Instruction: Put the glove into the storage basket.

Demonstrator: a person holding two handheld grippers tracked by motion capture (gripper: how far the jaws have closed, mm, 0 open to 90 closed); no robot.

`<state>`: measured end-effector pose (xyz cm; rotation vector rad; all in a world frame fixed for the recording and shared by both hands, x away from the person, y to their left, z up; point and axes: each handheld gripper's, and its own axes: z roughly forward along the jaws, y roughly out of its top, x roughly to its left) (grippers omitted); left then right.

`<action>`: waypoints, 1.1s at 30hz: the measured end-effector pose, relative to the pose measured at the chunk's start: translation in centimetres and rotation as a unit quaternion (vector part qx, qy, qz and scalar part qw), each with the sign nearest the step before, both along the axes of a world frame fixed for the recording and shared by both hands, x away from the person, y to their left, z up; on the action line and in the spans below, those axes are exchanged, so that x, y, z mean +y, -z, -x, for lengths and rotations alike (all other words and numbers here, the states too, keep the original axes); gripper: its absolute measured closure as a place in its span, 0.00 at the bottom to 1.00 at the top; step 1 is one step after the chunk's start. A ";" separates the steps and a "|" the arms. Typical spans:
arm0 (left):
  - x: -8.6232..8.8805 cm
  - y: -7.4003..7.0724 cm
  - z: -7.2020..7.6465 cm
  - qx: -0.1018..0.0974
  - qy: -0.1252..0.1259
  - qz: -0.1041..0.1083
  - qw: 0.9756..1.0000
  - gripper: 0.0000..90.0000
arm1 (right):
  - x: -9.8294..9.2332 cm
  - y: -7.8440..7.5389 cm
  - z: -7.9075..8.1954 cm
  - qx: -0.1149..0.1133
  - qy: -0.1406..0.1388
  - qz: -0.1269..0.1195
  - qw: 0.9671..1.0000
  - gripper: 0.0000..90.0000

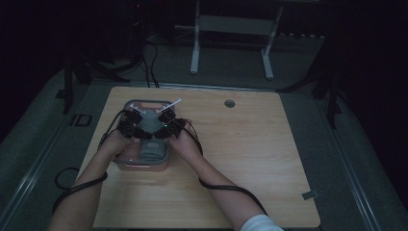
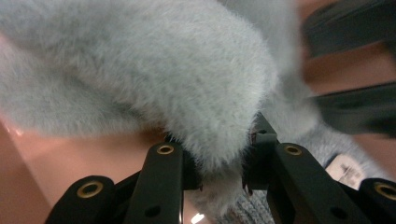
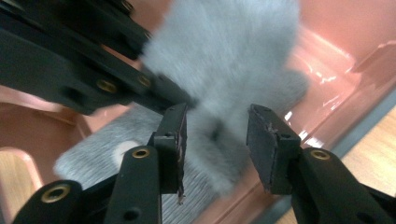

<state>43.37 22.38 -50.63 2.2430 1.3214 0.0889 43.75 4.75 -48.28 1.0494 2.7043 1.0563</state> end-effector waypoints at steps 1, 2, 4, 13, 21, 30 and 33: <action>-0.1 0.0 -0.1 0.001 -0.006 0.000 1.000 0.81 | -0.2 -0.3 0.1 -0.004 0.000 -0.007 1.000 0.61; -0.2 0.1 -0.1 0.003 -0.006 -0.003 1.000 0.80 | -0.5 -0.5 0.1 -0.009 0.000 -0.013 1.000 0.60; -0.2 0.0 -0.2 0.004 -0.007 -0.019 1.000 0.77 | -1.0 -1.1 0.3 -0.013 -0.003 -0.028 1.000 0.58; -1.1 -0.9 0.6 -0.063 -0.040 -0.113 0.991 0.27 | -3.7 -2.3 0.5 -0.013 -0.010 -0.057 0.998 0.41; 0.2 -2.0 2.3 -0.136 -0.068 -0.088 0.984 0.12 | -7.1 -2.9 0.8 -0.007 -0.042 -0.091 0.995 0.17; -0.9 -4.1 5.4 -0.199 -0.059 -0.045 0.977 0.10 | -10.1 -3.1 2.4 -0.061 -0.066 -0.073 0.993 0.16; -2.2 -5.0 6.8 -0.222 -0.042 -0.023 0.974 0.10 | -11.3 -3.1 2.7 -0.075 -0.062 -0.076 0.992 0.16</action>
